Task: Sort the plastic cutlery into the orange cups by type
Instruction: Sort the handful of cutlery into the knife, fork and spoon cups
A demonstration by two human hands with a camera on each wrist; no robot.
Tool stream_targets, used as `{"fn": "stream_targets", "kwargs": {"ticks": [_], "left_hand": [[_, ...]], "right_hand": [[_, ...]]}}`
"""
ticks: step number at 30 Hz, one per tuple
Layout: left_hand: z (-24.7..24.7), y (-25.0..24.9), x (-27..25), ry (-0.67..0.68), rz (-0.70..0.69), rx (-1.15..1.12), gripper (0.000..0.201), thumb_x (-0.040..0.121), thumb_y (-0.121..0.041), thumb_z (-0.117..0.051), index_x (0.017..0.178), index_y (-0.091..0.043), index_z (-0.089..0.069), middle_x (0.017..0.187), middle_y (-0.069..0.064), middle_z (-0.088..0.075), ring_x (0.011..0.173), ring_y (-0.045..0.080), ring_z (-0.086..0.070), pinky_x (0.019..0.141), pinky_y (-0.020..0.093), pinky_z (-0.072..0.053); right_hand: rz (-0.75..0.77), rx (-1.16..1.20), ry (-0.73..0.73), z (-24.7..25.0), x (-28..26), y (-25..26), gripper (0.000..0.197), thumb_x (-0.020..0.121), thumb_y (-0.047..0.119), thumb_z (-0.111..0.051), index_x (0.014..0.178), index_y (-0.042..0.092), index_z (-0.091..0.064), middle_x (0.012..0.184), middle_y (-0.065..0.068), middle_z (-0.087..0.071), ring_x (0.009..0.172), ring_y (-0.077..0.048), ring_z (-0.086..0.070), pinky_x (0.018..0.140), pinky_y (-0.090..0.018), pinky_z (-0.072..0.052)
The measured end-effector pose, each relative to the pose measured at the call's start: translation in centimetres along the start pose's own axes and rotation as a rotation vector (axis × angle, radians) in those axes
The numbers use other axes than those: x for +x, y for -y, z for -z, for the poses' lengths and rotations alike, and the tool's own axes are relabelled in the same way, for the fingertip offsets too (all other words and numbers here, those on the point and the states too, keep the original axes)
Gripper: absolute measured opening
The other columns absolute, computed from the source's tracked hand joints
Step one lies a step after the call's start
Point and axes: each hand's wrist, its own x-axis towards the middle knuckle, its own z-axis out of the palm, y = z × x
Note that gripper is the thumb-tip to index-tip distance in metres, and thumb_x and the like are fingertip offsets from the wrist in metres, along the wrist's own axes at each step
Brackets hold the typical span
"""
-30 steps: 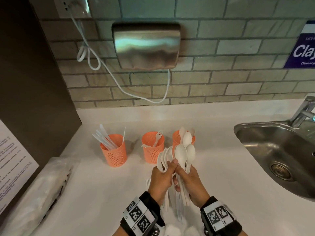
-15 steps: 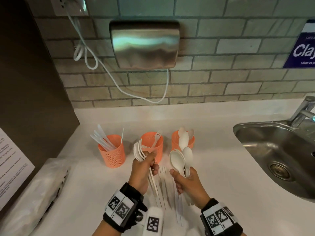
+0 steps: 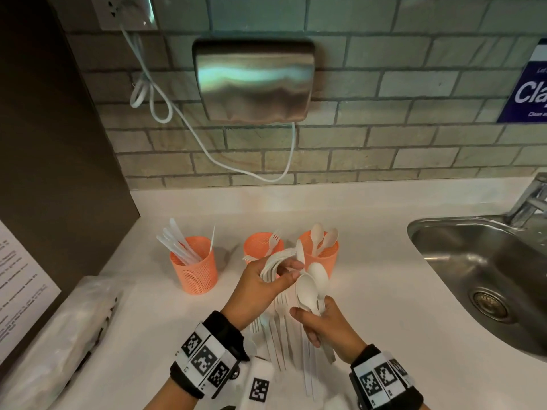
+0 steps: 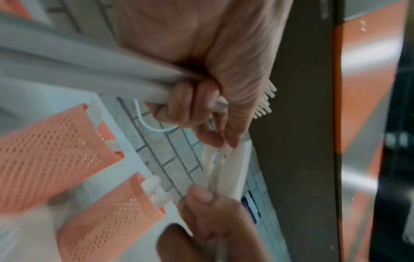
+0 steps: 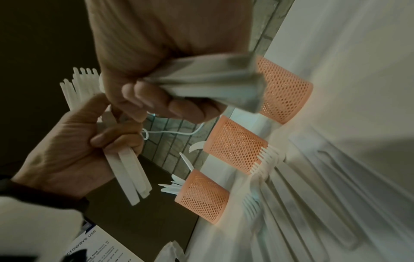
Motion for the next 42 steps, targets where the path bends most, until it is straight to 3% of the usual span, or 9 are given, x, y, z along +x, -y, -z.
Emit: {"fn": "stream_targets", "kwargs": {"ticks": [3, 8, 13, 17, 20, 24, 27, 34, 42], "left_hand": [[0.0, 0.2, 0.4, 0.021, -0.07, 0.107, 0.012, 0.083, -0.01, -0.067, 0.082, -0.022, -0.068, 0.085, 0.001, -0.067, 0.084, 0.012, -0.063, 0.083, 0.027, -0.05], [-1.1, 0.0, 1.2, -0.11, -0.275, 0.265, 0.034, 0.079, -0.042, -0.051, 0.081, -0.009, -0.056, 0.066, -0.005, -0.049, 0.058, 0.005, -0.044, 0.057, 0.021, -0.037], [-1.6, -0.7, 2.3, -0.304, -0.241, 0.109, 0.001, 0.083, -0.021, -0.048, 0.083, -0.022, -0.049, 0.066, 0.001, -0.056, 0.052, 0.007, -0.054, 0.053, 0.027, -0.048], [-1.3, -0.6, 3.0, -0.298, -0.167, 0.071, 0.01, 0.084, -0.017, -0.064, 0.085, -0.021, -0.055, 0.075, 0.005, -0.062, 0.067, 0.012, -0.059, 0.064, 0.027, -0.05], [-1.7, -0.7, 2.5, -0.222, -0.009, -0.041, 0.008, 0.082, -0.003, -0.066, 0.081, -0.01, -0.061, 0.061, -0.005, -0.062, 0.049, -0.003, -0.055, 0.049, 0.011, -0.042], [-1.2, -0.4, 2.9, -0.291, 0.089, -0.131, 0.018, 0.09, -0.008, -0.055, 0.075, -0.002, -0.061, 0.061, 0.007, -0.058, 0.036, 0.008, -0.039, 0.036, 0.018, -0.03], [-0.3, -0.2, 3.6, -0.361, 0.114, -0.272, 0.021, 0.092, -0.01, -0.051, 0.076, -0.006, -0.065, 0.069, 0.006, -0.067, 0.049, 0.013, -0.05, 0.039, 0.017, -0.035], [0.5, 0.3, 3.1, -0.106, 0.301, -0.379, 0.023, 0.095, -0.021, -0.046, 0.086, -0.01, -0.065, 0.057, -0.003, -0.062, 0.059, 0.009, -0.058, 0.066, 0.026, -0.043], [6.3, -1.4, 7.9, -0.406, 0.12, -0.542, 0.018, 0.096, -0.005, -0.043, 0.09, -0.012, -0.059, 0.061, -0.001, -0.07, 0.062, 0.011, -0.069, 0.073, 0.029, -0.051]], "right_hand": [[0.05, -0.01, 0.06, 0.1, -0.1, 0.5, 0.02, 0.084, 0.018, -0.062, 0.07, 0.012, -0.05, 0.037, 0.005, -0.043, 0.029, -0.006, -0.035, 0.035, -0.019, -0.033], [0.058, 0.032, 0.053, 0.0, 0.4, 1.3, 0.017, 0.076, 0.024, -0.06, 0.069, 0.014, -0.048, 0.039, 0.005, -0.043, 0.032, -0.007, -0.037, 0.035, -0.019, -0.033], [0.099, -0.037, 0.022, 0.3, 0.5, 1.2, 0.022, 0.088, 0.007, -0.057, 0.071, 0.015, -0.046, 0.041, 0.009, -0.044, 0.036, -0.007, -0.036, 0.035, -0.018, -0.031], [0.058, 0.007, 0.015, 0.2, 0.7, 0.7, 0.021, 0.09, 0.01, -0.055, 0.073, 0.013, -0.044, 0.04, 0.009, -0.042, 0.034, -0.005, -0.035, 0.036, -0.018, -0.029], [0.056, 0.045, 0.041, 0.2, 1.1, 0.8, 0.018, 0.08, 0.022, -0.057, 0.074, 0.012, -0.043, 0.041, 0.009, -0.041, 0.034, -0.005, -0.034, 0.036, -0.018, -0.028], [0.057, 0.029, 0.043, -0.1, 1.4, 0.5, 0.017, 0.078, 0.025, -0.056, 0.073, 0.013, -0.044, 0.041, 0.009, -0.041, 0.035, -0.005, -0.034, 0.036, -0.018, -0.028], [0.05, 0.019, 0.034, -0.3, 1.4, 0.5, 0.019, 0.086, 0.021, -0.058, 0.075, 0.013, -0.045, 0.041, 0.009, -0.041, 0.035, -0.004, -0.034, 0.036, -0.017, -0.029], [0.039, -0.019, 0.049, -0.6, 1.6, 0.5, 0.025, 0.091, 0.022, -0.056, 0.07, 0.012, -0.048, 0.04, 0.006, -0.043, 0.032, -0.007, -0.036, 0.036, -0.02, -0.033], [0.034, -0.007, -0.074, 1.3, 1.6, 0.5, 0.027, 0.084, 0.03, -0.063, 0.078, 0.004, -0.059, 0.045, -0.001, -0.054, 0.033, -0.012, -0.042, 0.037, -0.021, -0.037]]}}
